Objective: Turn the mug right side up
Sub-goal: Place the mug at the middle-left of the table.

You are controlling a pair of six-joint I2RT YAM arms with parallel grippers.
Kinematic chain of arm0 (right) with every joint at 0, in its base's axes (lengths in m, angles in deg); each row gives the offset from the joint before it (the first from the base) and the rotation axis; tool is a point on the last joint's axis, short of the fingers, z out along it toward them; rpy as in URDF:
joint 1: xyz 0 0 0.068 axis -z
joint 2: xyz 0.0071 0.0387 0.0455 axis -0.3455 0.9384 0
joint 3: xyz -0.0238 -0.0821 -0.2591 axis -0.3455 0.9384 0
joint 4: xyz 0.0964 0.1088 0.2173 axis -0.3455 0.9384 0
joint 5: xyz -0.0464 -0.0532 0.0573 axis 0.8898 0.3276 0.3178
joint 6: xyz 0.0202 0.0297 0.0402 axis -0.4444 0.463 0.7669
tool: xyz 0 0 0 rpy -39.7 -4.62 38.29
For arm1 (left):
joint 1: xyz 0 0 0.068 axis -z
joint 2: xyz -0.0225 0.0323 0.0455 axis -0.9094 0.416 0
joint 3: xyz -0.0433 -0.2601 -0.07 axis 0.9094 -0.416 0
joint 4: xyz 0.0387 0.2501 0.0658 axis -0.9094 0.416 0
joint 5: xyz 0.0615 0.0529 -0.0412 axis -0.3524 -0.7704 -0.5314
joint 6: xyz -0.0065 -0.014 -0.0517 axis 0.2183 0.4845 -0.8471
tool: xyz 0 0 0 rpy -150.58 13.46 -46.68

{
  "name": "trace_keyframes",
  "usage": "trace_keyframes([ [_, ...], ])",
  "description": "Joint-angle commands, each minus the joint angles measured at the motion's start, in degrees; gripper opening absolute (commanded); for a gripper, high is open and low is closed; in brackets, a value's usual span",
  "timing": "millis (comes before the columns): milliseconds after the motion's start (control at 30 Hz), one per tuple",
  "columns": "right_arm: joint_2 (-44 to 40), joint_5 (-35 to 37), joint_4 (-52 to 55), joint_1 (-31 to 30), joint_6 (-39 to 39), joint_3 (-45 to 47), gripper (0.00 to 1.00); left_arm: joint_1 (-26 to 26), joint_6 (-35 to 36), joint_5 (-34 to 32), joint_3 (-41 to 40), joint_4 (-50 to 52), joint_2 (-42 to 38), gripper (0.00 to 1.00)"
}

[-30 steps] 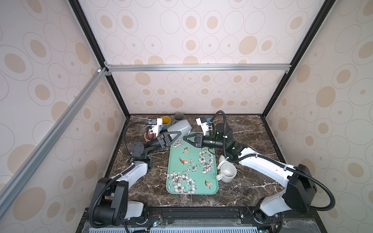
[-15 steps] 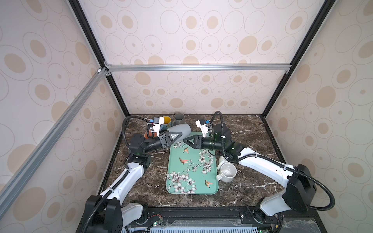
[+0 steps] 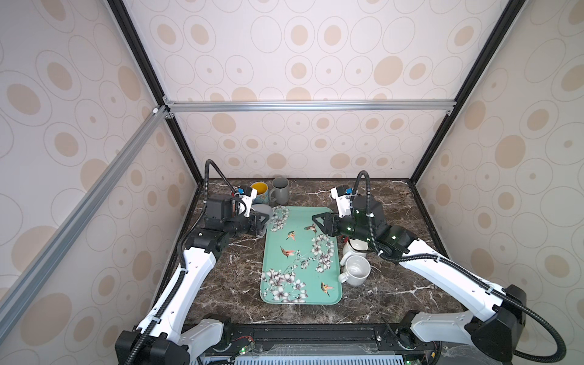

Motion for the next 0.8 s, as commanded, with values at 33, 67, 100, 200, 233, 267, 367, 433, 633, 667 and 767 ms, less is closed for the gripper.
trace_keyframes([
  [33, -2.1, 6.9, 5.7, 0.6, -4.3, 0.9, 0.47, -0.3, 7.5, -13.8, 5.1, 8.5, 1.5, 0.04],
  [67, -2.2, 7.2, 6.3, 0.8, -4.8, 0.6, 0.47, -0.3, 7.8, -15.2, 5.4, 9.6, 2.3, 0.04],
  [100, -2.4, 7.3, 6.7, 0.9, -5.3, 0.5, 0.47, -0.3, 8.0, -16.4, 5.7, 10.5, 3.1, 0.04],
  [200, -3.2, 8.4, 8.8, 1.2, -7.3, -0.1, 0.47, -0.3, 8.2, -19.1, 6.1, 12.9, 5.6, 0.05],
  [233, -3.7, 9.1, 9.5, 1.2, -8.0, 0.0, 0.47, -0.3, 8.3, -19.1, 6.2, 13.5, 6.4, 0.05],
  [267, -4.2, 9.9, 10.2, 1.2, -8.8, 0.0, 0.47, -0.3, 8.4, -18.9, 6.1, 14.0, 7.2, 0.05],
  [367, -6.5, 13.0, 12.1, 1.5, -10.8, 0.9, 0.48, -0.3, 8.4, -18.3, 5.5, 14.8, 9.5, 0.06],
  [433, -8.4, 15.0, 13.4, 1.9, -12.1, 1.5, 0.48, -0.3, 8.3, -18.3, 4.8, 14.7, 10.6, 0.06],
  [633, -13.5, 19.9, 17.2, 4.1, -15.9, 3.2, 0.50, -0.3, 7.8, -15.9, 3.5, 13.8, 15.1, 0.05],
  [667, -14.2, 20.5, 17.7, 4.6, -16.4, 3.4, 0.50, -0.3, 7.7, -15.3, 3.6, 13.7, 16.1, 0.05],
  [767, -15.8, 20.9, 18.3, 5.9, -17.3, 4.4, 0.51, -0.3, 7.9, -14.2, 4.1, 13.5, 19.0, 0.05],
])
